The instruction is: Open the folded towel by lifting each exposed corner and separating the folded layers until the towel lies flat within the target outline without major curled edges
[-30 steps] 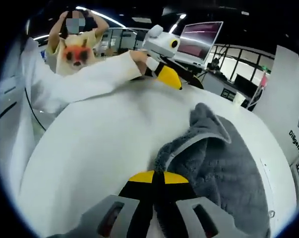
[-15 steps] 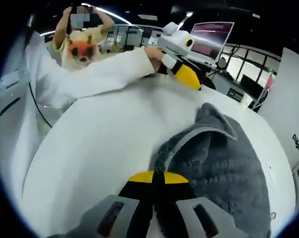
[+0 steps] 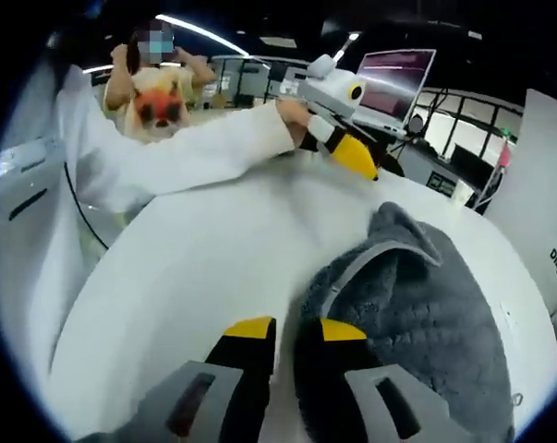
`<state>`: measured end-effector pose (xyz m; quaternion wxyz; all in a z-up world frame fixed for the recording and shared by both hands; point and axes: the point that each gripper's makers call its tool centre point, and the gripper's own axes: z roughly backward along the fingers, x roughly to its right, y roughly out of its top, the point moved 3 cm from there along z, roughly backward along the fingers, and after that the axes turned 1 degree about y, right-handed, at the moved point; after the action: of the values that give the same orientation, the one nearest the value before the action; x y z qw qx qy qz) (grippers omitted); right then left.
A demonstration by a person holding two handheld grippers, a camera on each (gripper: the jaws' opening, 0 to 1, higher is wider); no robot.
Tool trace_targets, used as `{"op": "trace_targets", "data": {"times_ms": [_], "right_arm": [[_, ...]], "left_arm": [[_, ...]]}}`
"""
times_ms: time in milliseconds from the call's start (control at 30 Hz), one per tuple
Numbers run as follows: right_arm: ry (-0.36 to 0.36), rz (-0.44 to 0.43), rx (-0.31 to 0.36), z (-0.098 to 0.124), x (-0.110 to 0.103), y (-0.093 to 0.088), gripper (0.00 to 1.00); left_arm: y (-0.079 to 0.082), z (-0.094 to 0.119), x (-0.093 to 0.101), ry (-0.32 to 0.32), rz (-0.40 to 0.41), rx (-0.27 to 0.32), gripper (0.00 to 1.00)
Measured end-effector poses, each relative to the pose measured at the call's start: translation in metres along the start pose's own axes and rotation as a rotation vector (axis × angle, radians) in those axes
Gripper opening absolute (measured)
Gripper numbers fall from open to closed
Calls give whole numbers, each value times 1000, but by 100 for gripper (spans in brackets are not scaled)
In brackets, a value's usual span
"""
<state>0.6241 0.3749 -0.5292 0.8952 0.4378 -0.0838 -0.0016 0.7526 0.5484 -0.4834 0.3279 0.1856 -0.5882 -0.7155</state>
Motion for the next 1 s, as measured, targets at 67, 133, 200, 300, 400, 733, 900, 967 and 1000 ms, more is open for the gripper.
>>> {"op": "trace_targets", "data": {"times_ms": [67, 133, 200, 300, 400, 733, 900, 967, 1000], "right_arm": [[-17, -24, 46, 10, 3, 8, 19], [-34, -43, 84, 21, 6, 13, 22], [-62, -73, 134, 35, 11, 18, 26], [-125, -128, 193, 60, 24, 17, 32], [-164, -166, 222, 78, 32, 11, 37], [-408, -227, 302, 151, 68, -33, 59], [-471, -270, 308, 172, 74, -63, 75], [-486, -282, 308, 180, 75, -72, 77], [-490, -287, 311, 183, 74, -75, 78]], "left_arm": [[0, 0, 0, 0, 3, -1, 100], [0, 0, -1, 1, 2, -2, 100], [0, 0, -1, 2, 1, -3, 100], [-1, -1, -1, 5, 1, -7, 100], [-2, -1, 1, 8, 1, -12, 100], [-6, -3, 3, 25, 8, -24, 100], [-6, -5, 6, 34, 17, -7, 100], [-6, -7, 7, 31, 21, 2, 100], [-6, -8, 5, 30, 24, 7, 100]]}}
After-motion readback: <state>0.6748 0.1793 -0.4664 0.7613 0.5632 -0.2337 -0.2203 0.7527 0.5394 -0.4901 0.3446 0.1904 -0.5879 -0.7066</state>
